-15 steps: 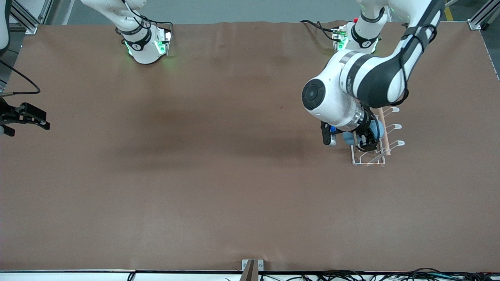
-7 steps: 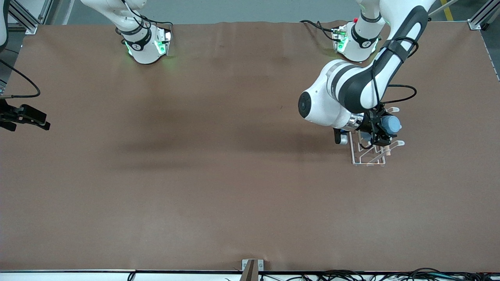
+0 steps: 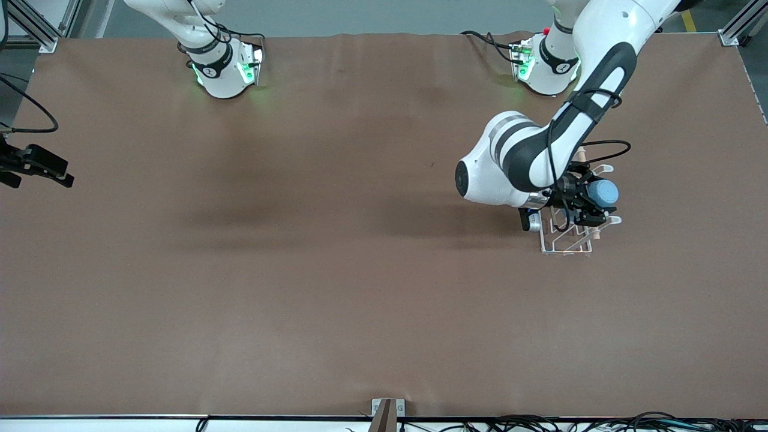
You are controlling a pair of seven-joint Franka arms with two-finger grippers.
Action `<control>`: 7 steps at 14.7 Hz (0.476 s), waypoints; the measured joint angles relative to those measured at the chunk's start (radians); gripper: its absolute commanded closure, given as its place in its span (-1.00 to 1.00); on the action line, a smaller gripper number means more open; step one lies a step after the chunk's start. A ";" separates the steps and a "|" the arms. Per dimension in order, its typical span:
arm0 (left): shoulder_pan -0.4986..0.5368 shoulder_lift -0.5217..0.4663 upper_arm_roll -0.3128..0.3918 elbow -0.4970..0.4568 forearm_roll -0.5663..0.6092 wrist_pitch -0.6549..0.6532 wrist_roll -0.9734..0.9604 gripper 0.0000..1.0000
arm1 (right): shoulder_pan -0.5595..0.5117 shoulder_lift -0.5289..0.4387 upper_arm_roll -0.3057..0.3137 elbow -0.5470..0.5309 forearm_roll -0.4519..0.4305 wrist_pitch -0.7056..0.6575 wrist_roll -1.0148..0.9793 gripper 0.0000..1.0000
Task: Hang cup on cup holder
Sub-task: 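Tilt the cup with the left gripper and hook it onto the holder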
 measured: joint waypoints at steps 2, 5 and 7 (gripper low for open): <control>-0.003 0.014 0.000 0.002 0.027 0.000 -0.024 0.28 | 0.005 0.000 0.004 -0.004 0.000 0.001 0.001 -1.00; -0.006 0.024 0.000 0.017 0.033 0.000 -0.029 0.28 | 0.012 0.000 0.007 -0.005 0.000 0.001 0.001 -1.00; -0.007 0.039 0.000 0.017 0.033 0.000 -0.054 0.28 | 0.021 0.000 0.008 -0.006 0.000 -0.002 0.001 -1.00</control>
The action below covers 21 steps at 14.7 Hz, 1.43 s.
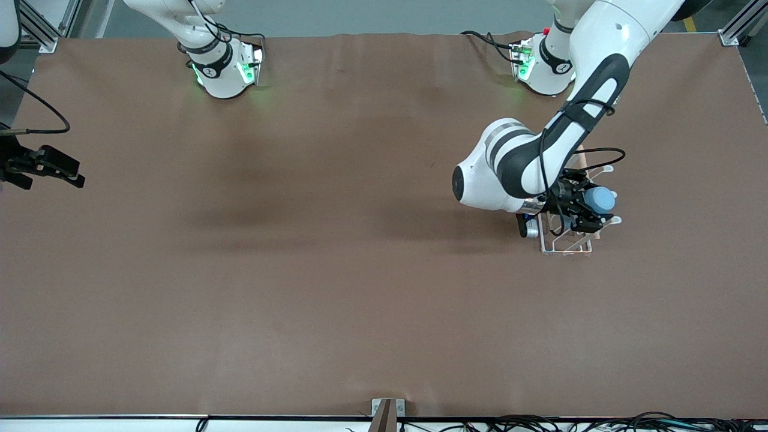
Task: Hang cup on cup holder
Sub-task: 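Tilt the cup with the left gripper and hook it onto the holder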
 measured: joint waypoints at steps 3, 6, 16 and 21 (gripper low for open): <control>0.000 0.026 0.000 0.000 0.003 0.000 -0.037 0.26 | 0.009 -0.001 0.000 0.000 0.000 -0.017 0.002 -1.00; 0.000 0.039 0.000 0.001 0.024 0.000 -0.042 0.24 | 0.009 -0.014 0.001 0.000 0.000 -0.048 0.002 -1.00; 0.000 0.084 0.002 0.002 0.056 -0.001 -0.110 -1.00 | 0.028 -0.040 0.005 -0.002 0.000 -0.075 0.002 -1.00; 0.000 0.087 0.001 0.020 0.056 -0.001 -0.163 -1.00 | 0.030 -0.040 0.005 -0.004 0.000 -0.067 0.002 -1.00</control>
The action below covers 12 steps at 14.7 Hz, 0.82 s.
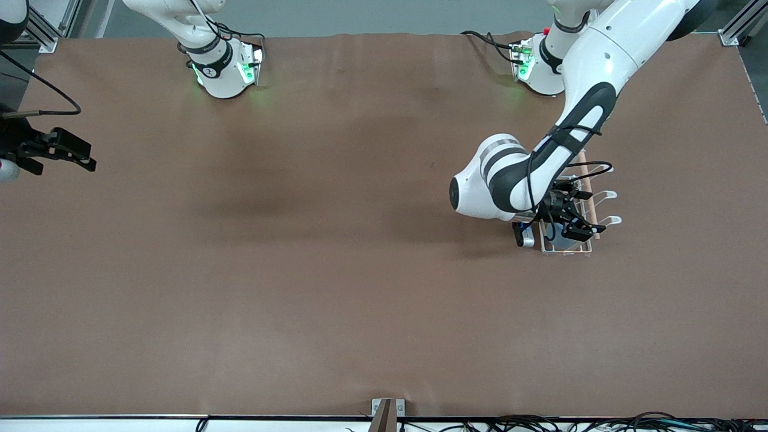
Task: Hang cup on cup holder
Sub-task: 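Tilt the cup with the left gripper and hook it onto the holder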
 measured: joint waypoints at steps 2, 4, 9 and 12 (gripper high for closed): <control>0.001 -0.001 -0.003 0.034 -0.002 -0.003 -0.009 -1.00 | 0.000 0.000 0.000 -0.001 0.000 0.004 0.000 -1.00; 0.001 -0.007 -0.008 0.098 -0.035 -0.007 -0.024 -1.00 | 0.000 0.000 0.000 -0.002 0.000 0.008 0.000 -1.00; 0.029 -0.020 -0.008 0.344 -0.199 0.010 -0.024 -1.00 | 0.000 0.000 0.000 -0.002 0.000 0.011 0.000 -1.00; 0.049 -0.020 -0.007 0.416 -0.248 0.038 -0.059 -1.00 | 0.000 0.000 0.000 -0.002 0.000 0.016 0.000 -1.00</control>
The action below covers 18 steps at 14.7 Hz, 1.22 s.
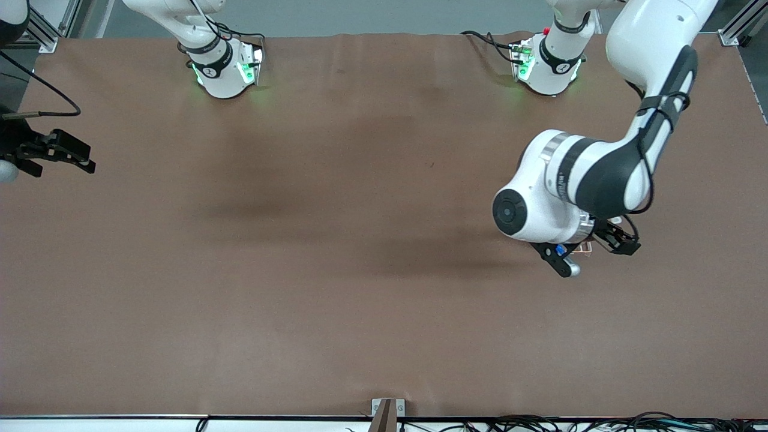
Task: Hang cup on cup holder
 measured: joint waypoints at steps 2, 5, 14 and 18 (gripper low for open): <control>0.030 -0.001 0.000 0.055 -0.055 0.003 -0.034 -1.00 | 0.000 0.000 0.000 0.000 0.000 0.004 0.000 -1.00; 0.084 -0.012 -0.001 0.132 -0.103 0.066 -0.046 -1.00 | 0.000 0.000 0.000 0.000 0.000 0.008 0.000 -1.00; 0.206 -0.151 -0.003 0.156 -0.486 0.227 -0.349 -1.00 | 0.001 0.000 0.000 -0.001 0.000 0.010 0.000 -1.00; 0.191 -0.245 0.092 0.156 -0.699 0.250 -0.399 -1.00 | 0.006 0.000 0.000 -0.001 0.000 0.020 0.000 -1.00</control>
